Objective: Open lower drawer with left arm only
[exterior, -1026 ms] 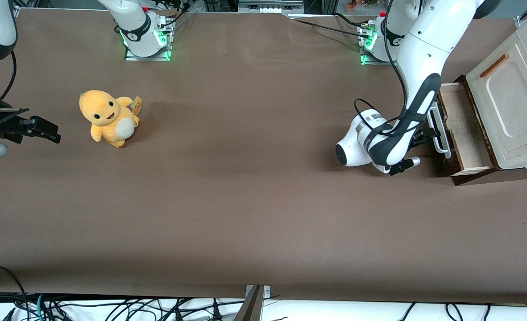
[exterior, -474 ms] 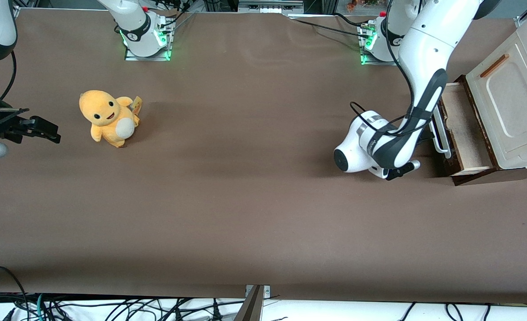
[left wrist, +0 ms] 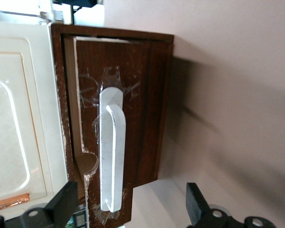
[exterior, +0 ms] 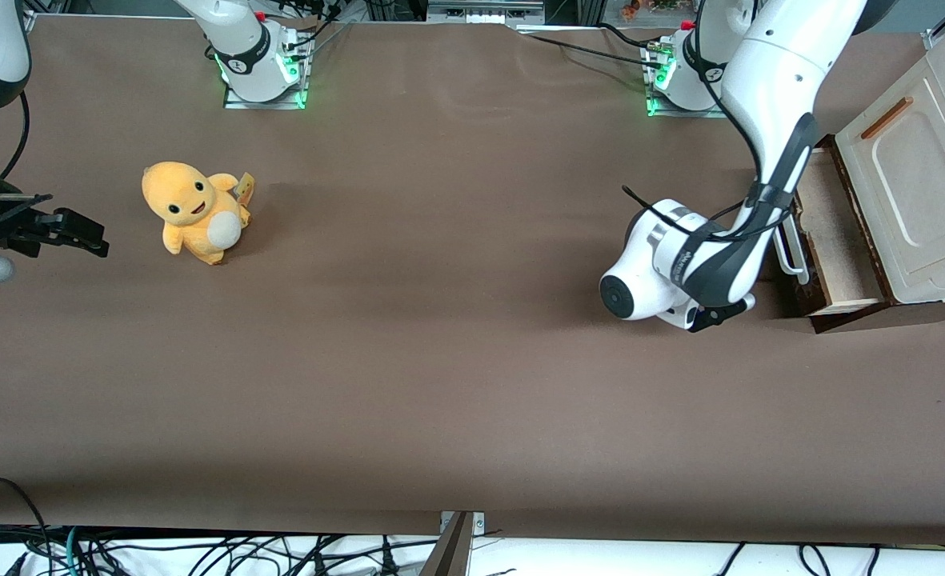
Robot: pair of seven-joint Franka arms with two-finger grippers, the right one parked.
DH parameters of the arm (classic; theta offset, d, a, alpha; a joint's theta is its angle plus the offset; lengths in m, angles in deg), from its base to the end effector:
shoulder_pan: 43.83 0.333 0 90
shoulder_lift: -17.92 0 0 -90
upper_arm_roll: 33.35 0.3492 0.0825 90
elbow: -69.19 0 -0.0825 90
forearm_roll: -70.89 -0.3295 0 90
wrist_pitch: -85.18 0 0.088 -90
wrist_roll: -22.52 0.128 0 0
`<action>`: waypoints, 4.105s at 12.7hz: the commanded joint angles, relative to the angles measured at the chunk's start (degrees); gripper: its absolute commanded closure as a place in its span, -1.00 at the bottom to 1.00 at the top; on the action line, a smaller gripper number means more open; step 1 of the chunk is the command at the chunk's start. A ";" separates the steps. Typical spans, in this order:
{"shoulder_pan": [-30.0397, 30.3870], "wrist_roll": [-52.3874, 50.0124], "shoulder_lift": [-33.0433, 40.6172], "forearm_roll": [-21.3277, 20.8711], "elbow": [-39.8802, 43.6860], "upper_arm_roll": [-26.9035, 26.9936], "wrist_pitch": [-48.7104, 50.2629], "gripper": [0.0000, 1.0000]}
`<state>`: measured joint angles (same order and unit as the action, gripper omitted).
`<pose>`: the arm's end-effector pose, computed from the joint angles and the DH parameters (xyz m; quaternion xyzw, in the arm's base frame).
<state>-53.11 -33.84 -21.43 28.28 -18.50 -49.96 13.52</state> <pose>0.5610 -0.1257 0.2982 -0.8484 -0.1621 0.1443 0.4828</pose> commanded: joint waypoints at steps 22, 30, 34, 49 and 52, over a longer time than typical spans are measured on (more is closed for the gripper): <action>7.52 47.21 6.22 35.65 26.08 15.89 -5.15 -1.00; 7.35 46.51 6.22 45.26 25.55 17.57 -11.75 -1.00; 7.35 55.10 6.22 44.99 25.81 18.27 -14.13 -1.00; 7.17 56.62 6.31 48.68 25.99 20.56 -19.75 -1.00; 7.17 60.38 6.31 48.42 25.99 20.56 -19.75 -1.00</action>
<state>-45.67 22.42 -15.91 75.66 7.75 -30.08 -6.00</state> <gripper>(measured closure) 0.000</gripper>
